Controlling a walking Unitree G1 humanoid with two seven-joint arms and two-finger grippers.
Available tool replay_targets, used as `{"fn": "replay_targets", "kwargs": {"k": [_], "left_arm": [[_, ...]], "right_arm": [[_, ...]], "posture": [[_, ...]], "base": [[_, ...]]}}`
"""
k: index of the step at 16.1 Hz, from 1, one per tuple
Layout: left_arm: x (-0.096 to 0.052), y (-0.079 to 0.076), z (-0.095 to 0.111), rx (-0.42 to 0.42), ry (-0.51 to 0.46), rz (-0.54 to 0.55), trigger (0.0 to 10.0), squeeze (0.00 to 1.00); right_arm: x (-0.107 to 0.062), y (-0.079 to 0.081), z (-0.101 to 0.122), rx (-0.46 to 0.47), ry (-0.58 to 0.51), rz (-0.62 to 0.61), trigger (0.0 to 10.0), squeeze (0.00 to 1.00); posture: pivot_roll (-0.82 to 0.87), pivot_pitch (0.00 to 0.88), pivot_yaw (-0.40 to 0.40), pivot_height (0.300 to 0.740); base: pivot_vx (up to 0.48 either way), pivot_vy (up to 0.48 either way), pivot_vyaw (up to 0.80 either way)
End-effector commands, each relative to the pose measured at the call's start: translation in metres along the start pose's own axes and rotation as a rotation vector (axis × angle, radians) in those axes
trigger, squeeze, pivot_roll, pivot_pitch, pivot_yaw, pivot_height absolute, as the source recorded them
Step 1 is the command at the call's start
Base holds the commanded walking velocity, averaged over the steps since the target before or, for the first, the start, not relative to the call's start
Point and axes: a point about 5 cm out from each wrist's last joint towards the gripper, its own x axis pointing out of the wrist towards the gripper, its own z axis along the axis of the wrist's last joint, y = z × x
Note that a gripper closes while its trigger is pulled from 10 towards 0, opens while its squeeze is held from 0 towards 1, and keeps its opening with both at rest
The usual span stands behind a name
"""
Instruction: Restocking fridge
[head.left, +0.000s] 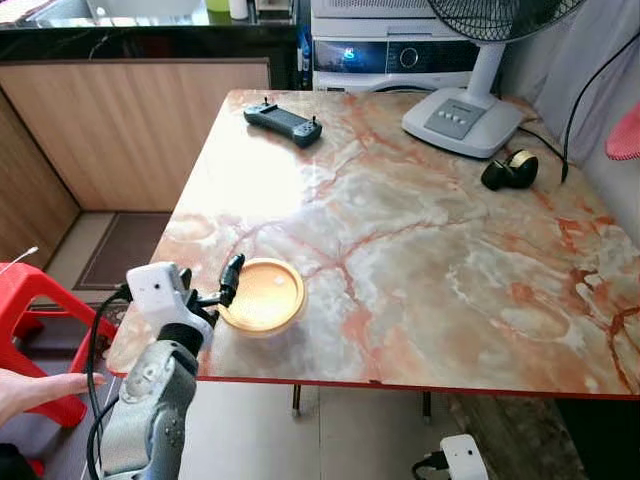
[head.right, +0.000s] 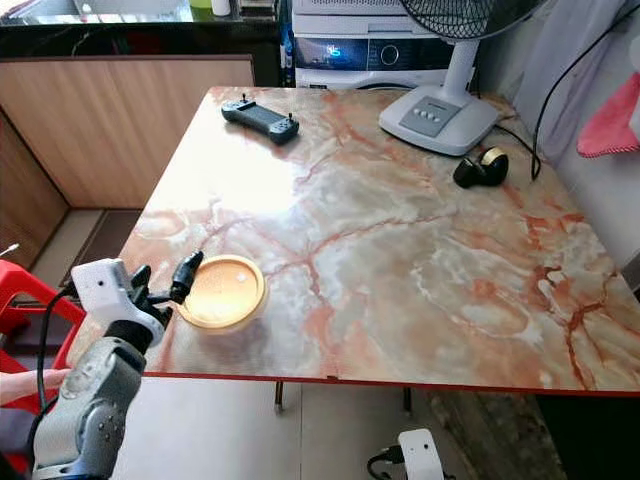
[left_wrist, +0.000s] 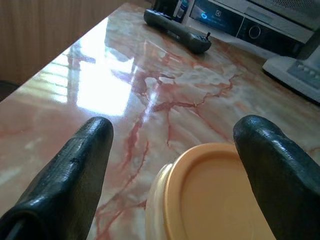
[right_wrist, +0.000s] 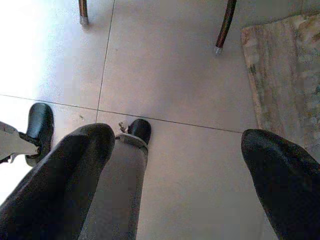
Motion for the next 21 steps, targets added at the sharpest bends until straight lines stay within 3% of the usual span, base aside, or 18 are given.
{"fn": "replay_targets", "kwargs": {"k": [1, 4, 7, 8, 10, 14, 21], "left_arm": [[0.002, 0.005, -0.003, -0.041, 0.029, 0.003, 10.0, 1.0], [0.0, 0.016, -0.006, -0.107, 0.045, -0.006, 10.0, 1.0], [-0.001, 0.024, -0.011, -0.116, 0.062, 0.008, 10.0, 1.0], [0.0, 0.024, -0.011, -0.121, 0.061, 0.005, 10.0, 0.0], [0.003, 0.029, -0.015, -0.188, 0.065, 0.0, 10.0, 0.0], [0.005, 0.032, -0.021, -0.225, 0.066, -0.038, 10.0, 0.0], [0.009, 0.024, -0.025, -0.229, 0.077, -0.107, 10.0, 0.0]], "right_arm": [[0.0, -0.001, -0.003, 0.008, 0.008, -0.004, 10.0, 0.0], [-0.001, -0.002, -0.003, 0.008, 0.007, -0.006, 10.0, 0.0], [-0.001, -0.002, -0.002, 0.004, 0.008, -0.006, 10.0, 0.0], [-0.001, -0.002, -0.002, 0.003, 0.008, -0.006, 10.0, 0.0], [-0.001, -0.003, -0.002, 0.003, 0.006, -0.008, 10.0, 0.0], [-0.001, -0.004, -0.002, 0.004, 0.005, -0.012, 10.0, 0.0], [-0.001, -0.005, -0.002, -0.001, 0.002, -0.012, 10.0, 0.0]], "posture": [[0.1, 0.099, -0.024, 0.74], [0.1, 0.101, -0.029, 0.74], [0.1, 0.101, -0.033, 0.74], [0.1, 0.102, -0.034, 0.74], [0.1, 0.1, -0.032, 0.74], [0.09, 0.098, -0.038, 0.74], [0.08, 0.084, -0.044, 0.74]], "base": [[0.0, 0.0, 0.0], [0.0, 0.0, 0.0], [0.0, 0.0, 0.0], [0.0, 0.0, 0.0], [0.0, 0.0, 0.0], [0.0, 0.0, 0.0], [0.0, 0.0, 0.0]]}}
